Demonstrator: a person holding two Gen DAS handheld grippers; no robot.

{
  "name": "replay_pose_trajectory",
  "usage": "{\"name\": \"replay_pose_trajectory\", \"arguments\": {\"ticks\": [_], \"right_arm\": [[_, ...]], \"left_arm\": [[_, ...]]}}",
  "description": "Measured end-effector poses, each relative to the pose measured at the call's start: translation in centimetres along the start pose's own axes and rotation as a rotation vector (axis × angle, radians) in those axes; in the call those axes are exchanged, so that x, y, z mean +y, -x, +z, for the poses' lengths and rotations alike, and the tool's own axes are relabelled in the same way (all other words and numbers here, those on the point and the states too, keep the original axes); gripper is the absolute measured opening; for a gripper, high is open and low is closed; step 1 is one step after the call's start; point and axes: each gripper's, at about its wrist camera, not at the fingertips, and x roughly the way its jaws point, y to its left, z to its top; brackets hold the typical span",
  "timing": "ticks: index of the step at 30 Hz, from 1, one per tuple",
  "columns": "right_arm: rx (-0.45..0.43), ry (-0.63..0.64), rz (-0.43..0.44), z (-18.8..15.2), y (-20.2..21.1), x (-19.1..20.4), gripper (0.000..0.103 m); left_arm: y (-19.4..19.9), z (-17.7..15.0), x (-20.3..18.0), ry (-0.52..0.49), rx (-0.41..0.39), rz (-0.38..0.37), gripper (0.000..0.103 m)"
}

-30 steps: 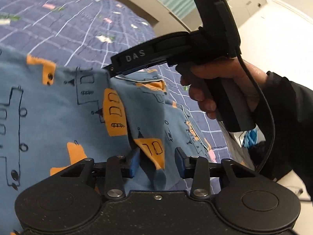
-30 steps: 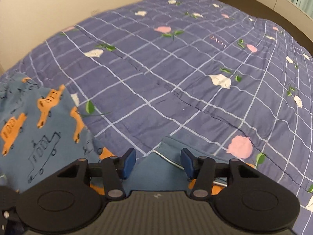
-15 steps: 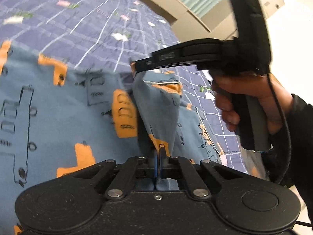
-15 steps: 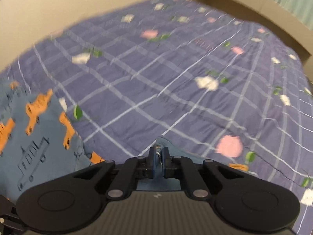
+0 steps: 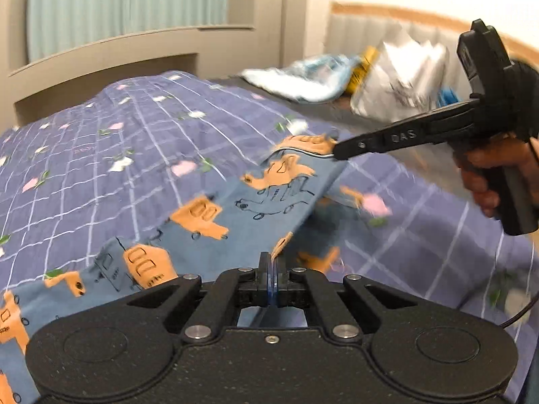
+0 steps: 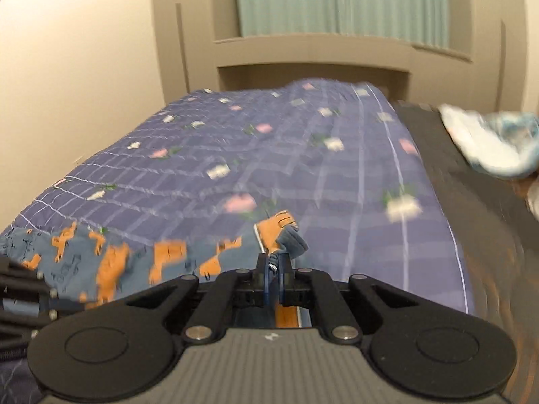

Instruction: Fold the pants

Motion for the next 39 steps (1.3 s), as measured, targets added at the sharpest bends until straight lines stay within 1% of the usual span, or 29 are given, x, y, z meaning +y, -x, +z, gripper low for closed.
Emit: {"name": "replay_pose_trajectory", "arguments": {"ticks": [3,4,6,7,8,10,11,12,14,17,20,22,24,28,30,32,33,34,35,36,37,38,39], "right_arm": [[0.046,-0.064,0.011,-3.1,-0.3,-1.4,0.006],[0.056,-0.080,0.014,-4.0,-0.5,-1.8,0.006],[0.071,-0.106,0.022,-5.4,-0.8,-2.5,0.006],[0.070,-0.118,0.029,-5.8,-0.8,-2.9,0.007],[0.067,-0.128,0.036,-6.2,-0.7,-3.2,0.009],[0.048,-0.136,0.043,-6.5,-0.3,-3.7,0.014],[0.037,-0.136,0.044,-6.6,0.0,-4.0,0.023],[0.026,-0.136,0.043,-6.6,0.2,-4.2,0.036],[0.002,-0.133,0.035,-6.8,0.7,-4.5,0.047],[-0.017,-0.148,0.037,-6.8,0.8,-5.4,0.047],[-0.026,-0.187,0.055,-6.8,0.4,-6.4,0.046],[-0.029,-0.204,0.081,-6.7,0.1,-6.7,0.043],[-0.031,-0.213,0.111,-6.7,-0.1,-6.8,0.033],[-0.020,-0.198,0.128,-6.7,-0.6,-6.6,0.027],[-0.020,-0.200,0.129,-6.7,-0.8,-6.7,0.022],[-0.024,-0.199,0.127,-6.8,-0.7,-6.7,0.018],[-0.025,-0.194,0.126,-6.8,-0.7,-6.6,0.016],[-0.028,-0.183,0.124,-6.8,-0.7,-6.4,0.014],[-0.030,-0.168,0.120,-6.8,-0.6,-6.1,0.012],[-0.034,-0.149,0.110,-6.7,-0.5,-5.8,0.011],[-0.040,-0.126,0.097,-6.6,-0.4,-5.5,0.011],[-0.049,-0.106,0.084,-6.5,-0.2,-5.2,0.010],[-0.058,-0.092,0.075,-6.3,0.0,-5.0,0.010]], "left_arm": [[-1.0,-0.8,-0.5,-0.007,0.055,-0.011,0.000],[-1.3,-1.0,-0.4,0.004,0.068,-0.019,0.002],[-1.9,-1.0,0.0,0.037,0.098,-0.046,0.010],[-2.0,-1.0,0.2,0.054,0.102,-0.053,0.018],[-2.1,-0.8,0.5,0.070,0.103,-0.058,0.024],[-2.2,-0.3,0.9,0.082,0.100,-0.068,0.033],[-2.3,0.1,1.1,0.086,0.095,-0.075,0.039],[-2.5,0.7,1.3,0.088,0.090,-0.077,0.042],[-3.3,2.4,1.8,0.091,0.071,-0.068,0.051],[-5.2,5.4,2.3,0.088,0.036,-0.086,0.060],[-8.3,8.3,2.7,0.048,0.023,-0.098,0.061],[-10.6,9.9,2.6,0.011,0.035,-0.114,0.061],[-12.8,10.9,2.5,-0.032,0.072,-0.141,0.061],[-16.2,11.7,2.4,-0.069,0.158,-0.171,0.060],[-17.1,11.7,2.6,-0.065,0.187,-0.171,0.054],[-17.9,11.9,2.7,-0.047,0.214,-0.182,0.034],[-18.1,11.8,2.8,-0.040,0.225,-0.188,0.030],[-18.3,11.8,2.9,-0.035,0.232,-0.190,0.024],[-18.4,11.7,2.9,-0.032,0.236,-0.187,0.012],[-18.5,11.6,2.9,-0.036,0.237,-0.173,0.005],[-18.4,11.7,2.8,-0.042,0.237,-0.153,0.002],[-18.3,11.8,2.7,-0.038,0.229,-0.149,0.000],[-17.9,11.9,2.6,-0.041,0.209,-0.140,0.000]]}}
